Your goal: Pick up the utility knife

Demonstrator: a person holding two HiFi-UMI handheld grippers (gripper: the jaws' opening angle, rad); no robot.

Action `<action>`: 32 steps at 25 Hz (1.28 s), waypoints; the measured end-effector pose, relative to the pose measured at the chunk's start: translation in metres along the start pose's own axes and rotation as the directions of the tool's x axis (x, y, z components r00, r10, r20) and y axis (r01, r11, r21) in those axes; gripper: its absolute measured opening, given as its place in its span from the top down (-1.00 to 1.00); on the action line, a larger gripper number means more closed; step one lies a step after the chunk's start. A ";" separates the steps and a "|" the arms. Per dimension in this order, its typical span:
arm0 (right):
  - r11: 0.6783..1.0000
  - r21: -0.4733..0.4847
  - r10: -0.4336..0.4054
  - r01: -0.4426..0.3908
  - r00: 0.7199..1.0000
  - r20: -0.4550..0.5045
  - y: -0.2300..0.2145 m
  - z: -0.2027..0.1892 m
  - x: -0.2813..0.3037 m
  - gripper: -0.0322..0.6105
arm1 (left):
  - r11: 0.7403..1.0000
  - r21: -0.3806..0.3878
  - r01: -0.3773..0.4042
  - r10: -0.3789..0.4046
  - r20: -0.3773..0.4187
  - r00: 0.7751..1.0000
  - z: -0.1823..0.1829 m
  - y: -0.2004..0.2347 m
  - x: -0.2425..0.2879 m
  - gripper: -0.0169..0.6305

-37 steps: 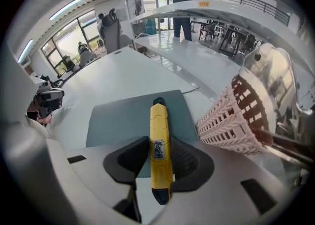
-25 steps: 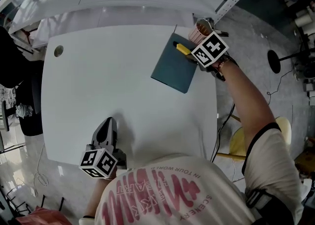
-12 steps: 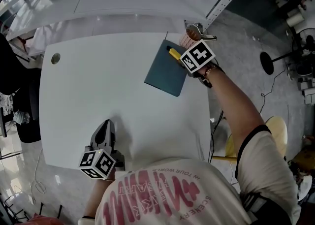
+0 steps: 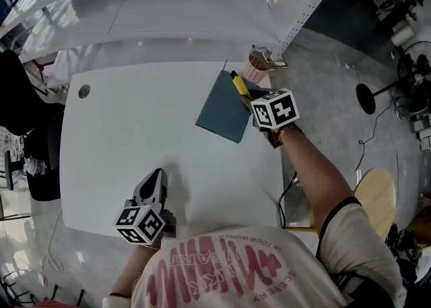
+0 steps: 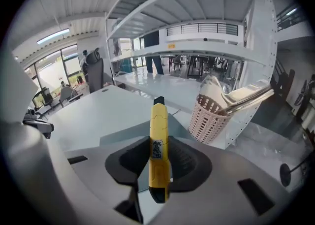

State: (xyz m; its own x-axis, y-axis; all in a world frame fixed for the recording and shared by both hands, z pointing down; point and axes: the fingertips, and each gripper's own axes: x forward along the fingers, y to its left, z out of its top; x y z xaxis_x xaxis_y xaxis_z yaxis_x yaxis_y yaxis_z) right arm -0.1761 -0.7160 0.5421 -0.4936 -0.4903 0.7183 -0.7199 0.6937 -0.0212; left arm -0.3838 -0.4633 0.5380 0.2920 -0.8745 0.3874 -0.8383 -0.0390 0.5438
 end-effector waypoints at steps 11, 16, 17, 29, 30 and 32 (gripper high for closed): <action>0.996 0.084 -0.039 0.011 0.940 0.338 0.004 0.002 -0.105 0.50 | 0.993 0.098 0.070 -0.077 0.074 0.994 0.016 -0.088 0.005 0.87; 0.993 0.121 -0.044 -0.014 0.884 0.465 0.013 0.000 -0.162 0.50 | 0.991 0.109 0.073 -0.088 0.143 0.986 0.031 -0.129 -0.001 0.87; 0.991 0.130 -0.048 -0.018 0.871 0.490 0.016 -0.001 -0.176 0.50 | 0.990 0.119 0.076 -0.094 0.151 0.984 0.031 -0.139 -0.003 0.87; 0.968 0.247 -0.135 -0.045 0.736 0.664 0.029 -0.027 -0.328 0.50 | 0.962 0.227 0.150 -0.207 0.255 0.944 0.040 -0.260 -0.045 0.87; 0.966 0.255 -0.144 -0.044 0.728 0.670 0.031 -0.031 -0.338 0.50 | 0.960 0.234 0.152 -0.213 0.264 0.940 0.041 -0.267 -0.050 0.87; 0.959 0.278 -0.158 -0.053 0.715 0.681 0.033 -0.041 -0.355 0.49 | 0.958 0.242 0.152 -0.219 0.281 0.934 0.039 -0.279 -0.060 0.87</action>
State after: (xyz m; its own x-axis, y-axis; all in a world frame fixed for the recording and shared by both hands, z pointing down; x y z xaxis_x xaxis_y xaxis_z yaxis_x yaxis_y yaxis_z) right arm -0.0047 -0.4970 0.3146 -0.5714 -0.8196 0.0433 -0.8001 0.5445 -0.2517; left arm -0.1857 -0.4188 0.3341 0.3272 -0.9443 0.0335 -0.8701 -0.2873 0.4004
